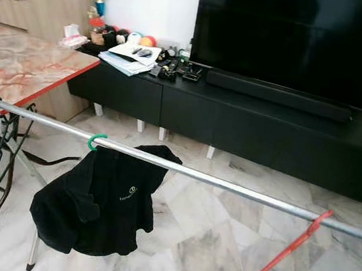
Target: Hang hanger
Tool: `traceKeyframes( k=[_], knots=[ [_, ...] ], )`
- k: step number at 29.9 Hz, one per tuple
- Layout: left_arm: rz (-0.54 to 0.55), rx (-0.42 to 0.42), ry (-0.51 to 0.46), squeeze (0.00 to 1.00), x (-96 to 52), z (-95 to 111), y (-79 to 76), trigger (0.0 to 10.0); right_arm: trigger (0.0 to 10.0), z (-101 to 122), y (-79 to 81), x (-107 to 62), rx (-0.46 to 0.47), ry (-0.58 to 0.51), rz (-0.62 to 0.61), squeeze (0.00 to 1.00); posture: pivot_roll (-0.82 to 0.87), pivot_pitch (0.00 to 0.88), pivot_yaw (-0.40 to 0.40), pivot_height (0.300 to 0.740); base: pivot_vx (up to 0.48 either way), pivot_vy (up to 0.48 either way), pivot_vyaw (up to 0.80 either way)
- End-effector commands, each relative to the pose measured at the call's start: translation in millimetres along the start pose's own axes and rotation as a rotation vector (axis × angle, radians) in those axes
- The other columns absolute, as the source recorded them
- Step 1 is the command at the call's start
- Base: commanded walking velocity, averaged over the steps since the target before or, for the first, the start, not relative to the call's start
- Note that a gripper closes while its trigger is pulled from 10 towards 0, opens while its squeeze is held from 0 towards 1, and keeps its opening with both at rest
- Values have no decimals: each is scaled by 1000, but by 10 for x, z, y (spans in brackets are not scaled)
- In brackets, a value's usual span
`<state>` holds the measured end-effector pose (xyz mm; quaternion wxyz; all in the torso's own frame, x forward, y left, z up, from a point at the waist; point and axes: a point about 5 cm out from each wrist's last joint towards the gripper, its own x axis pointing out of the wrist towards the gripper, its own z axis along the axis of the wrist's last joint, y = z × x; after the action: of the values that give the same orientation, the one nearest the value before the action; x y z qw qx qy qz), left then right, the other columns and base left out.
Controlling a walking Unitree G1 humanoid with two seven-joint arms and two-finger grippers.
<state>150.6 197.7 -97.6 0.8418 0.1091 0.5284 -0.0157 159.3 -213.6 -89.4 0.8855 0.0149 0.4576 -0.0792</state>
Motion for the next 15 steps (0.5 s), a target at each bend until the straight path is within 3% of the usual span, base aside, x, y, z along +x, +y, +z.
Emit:
traceKeyframes(
  k=[1,15],
  knots=[
    [-25,4,0,0,0,-15,-54,10000,10000,52,-7,10,16,-14,-4,0,101,0,2,740,0,319,0],
    [-36,13,-1,0,0,-11,-60,10000,10000,73,107,22,16,-19,6,0,102,0,0,740,0,320,0]
  ],
)
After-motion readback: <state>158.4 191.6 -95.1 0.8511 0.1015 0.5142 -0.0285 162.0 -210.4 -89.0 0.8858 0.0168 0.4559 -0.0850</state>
